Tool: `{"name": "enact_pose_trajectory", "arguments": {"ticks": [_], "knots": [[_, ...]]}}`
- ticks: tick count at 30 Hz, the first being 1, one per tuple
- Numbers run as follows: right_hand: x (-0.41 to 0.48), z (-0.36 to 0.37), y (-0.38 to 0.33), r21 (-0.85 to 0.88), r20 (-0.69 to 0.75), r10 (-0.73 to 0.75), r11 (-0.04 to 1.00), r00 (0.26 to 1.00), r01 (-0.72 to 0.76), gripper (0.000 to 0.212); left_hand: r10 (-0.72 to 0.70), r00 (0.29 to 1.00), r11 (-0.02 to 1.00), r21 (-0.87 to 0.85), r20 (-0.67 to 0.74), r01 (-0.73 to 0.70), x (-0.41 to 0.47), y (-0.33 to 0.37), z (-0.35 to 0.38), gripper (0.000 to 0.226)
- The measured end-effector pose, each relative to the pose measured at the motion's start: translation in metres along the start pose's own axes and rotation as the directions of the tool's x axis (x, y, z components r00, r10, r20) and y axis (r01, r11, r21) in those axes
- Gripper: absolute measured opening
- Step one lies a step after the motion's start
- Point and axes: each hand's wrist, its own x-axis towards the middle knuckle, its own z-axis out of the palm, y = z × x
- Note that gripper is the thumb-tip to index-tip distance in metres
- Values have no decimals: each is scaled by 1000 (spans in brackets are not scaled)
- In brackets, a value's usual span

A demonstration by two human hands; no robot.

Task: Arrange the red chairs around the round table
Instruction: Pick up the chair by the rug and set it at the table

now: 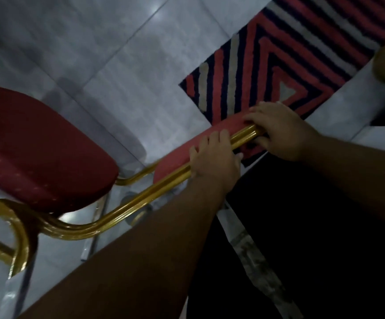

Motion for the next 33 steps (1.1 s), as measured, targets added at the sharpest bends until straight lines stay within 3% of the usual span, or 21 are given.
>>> {"name": "enact_pose_trajectory", "arguments": {"ticks": [3, 7, 11, 16, 19, 23, 28, 33], "knots": [[5, 0, 7, 51, -55, -114, 992, 992, 117, 43, -18, 998, 1000, 6, -53, 19, 4, 0, 8, 42], [2, -8, 1, -101, -128, -294, 954, 947, 282, 25, -5, 994, 1000, 23, -107, 8, -1, 6, 2, 36], [-15, -22, -27, -207, -164, -338, 930, 927, 302, 32, -17, 992, 1000, 2, -125, 17, -16, 13, -14, 32], [-48, -54, -73, -214, -233, -353, 928, 906, 306, 33, -28, 962, 999, -44, -270, 16, -66, 14, -42, 28], [-73, -80, -108, -225, -291, -412, 907, 863, 357, 26, -19, 934, 997, -82, -356, -11, -111, 13, -81, 40], [-113, -122, -163, -141, -337, -475, 879, 813, 455, 33, -5, 922, 989, -137, -388, -52, -183, 0, -142, 41], [-153, -156, -198, 170, -323, -345, 895, 881, 412, 46, -41, 926, 986, -168, -376, -24, -260, -19, -197, 39], [-179, -180, -263, 97, -287, -454, 863, 844, 497, 45, -40, 880, 973, -218, -474, -73, -330, -42, -232, 33]]}}
